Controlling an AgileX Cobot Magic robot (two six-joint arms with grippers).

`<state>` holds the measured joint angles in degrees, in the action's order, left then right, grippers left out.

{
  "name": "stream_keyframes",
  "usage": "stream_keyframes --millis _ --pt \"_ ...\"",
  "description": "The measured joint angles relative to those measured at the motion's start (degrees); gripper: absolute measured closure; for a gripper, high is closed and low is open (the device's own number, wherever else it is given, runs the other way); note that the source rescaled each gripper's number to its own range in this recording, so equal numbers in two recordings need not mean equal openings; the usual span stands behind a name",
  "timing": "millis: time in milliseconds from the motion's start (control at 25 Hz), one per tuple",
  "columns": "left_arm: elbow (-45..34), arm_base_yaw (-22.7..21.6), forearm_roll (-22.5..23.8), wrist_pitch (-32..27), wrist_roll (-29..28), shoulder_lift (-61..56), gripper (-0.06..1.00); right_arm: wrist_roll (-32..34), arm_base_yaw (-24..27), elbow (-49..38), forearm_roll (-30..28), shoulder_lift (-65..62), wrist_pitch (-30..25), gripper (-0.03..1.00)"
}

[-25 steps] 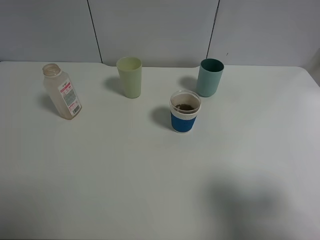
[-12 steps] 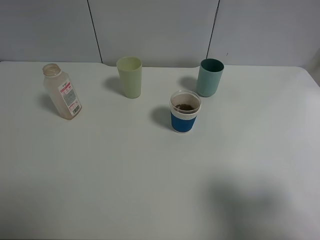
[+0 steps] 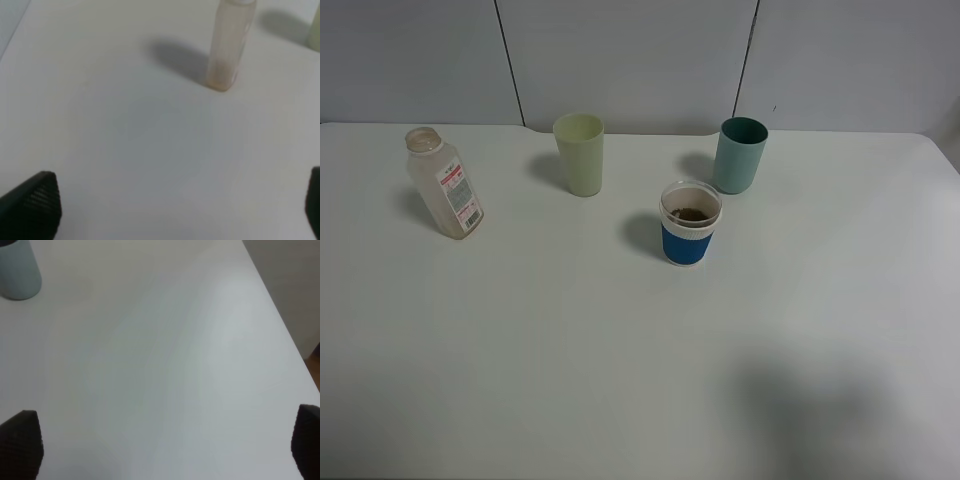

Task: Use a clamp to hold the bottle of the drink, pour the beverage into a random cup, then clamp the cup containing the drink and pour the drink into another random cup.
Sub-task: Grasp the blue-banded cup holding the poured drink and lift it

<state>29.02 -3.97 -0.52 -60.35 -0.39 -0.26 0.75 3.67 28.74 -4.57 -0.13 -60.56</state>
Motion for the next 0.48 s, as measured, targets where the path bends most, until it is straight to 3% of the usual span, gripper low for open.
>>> stream_keyframes --millis 480 --pt "0.0 0.0 0.0 0.0 0.0 0.0 -0.04 0.0 0.0 0.0 0.0 0.0 0.0 -0.03"
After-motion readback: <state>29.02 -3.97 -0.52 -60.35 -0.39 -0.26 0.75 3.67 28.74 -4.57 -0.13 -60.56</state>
